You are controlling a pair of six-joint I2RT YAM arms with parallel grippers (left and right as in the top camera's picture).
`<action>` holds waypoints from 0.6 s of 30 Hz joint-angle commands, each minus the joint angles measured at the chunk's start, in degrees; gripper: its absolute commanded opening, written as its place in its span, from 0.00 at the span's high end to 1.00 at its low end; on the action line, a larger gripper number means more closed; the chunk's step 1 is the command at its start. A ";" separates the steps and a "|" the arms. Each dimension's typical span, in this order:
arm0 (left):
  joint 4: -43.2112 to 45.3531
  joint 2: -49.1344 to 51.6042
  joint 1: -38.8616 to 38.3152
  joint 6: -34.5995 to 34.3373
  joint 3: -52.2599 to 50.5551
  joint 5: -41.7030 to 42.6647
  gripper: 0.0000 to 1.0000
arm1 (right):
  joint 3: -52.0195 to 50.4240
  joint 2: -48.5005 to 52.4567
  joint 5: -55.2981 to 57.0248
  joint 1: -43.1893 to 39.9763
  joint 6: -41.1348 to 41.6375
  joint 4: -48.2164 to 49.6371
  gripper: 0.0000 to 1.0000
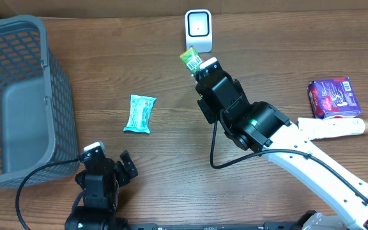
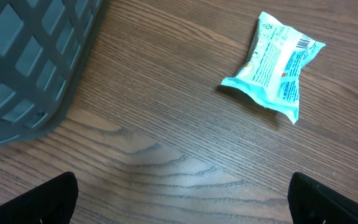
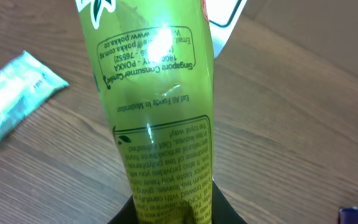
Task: Scan the item barcode
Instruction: 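Lift the green tube upright and hold it before the scanner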
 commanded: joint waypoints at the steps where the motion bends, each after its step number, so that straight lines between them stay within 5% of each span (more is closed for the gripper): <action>1: 0.33 -0.50 -0.11 -0.98 0.07 -0.79 0.00 | -1.62 0.44 0.42 -1.60 0.24 0.94 0.93; 18: 0.33 -0.50 -0.11 -0.98 0.07 -0.79 0.01 | -4.98 4.07 1.03 -1.97 0.85 2.25 0.94</action>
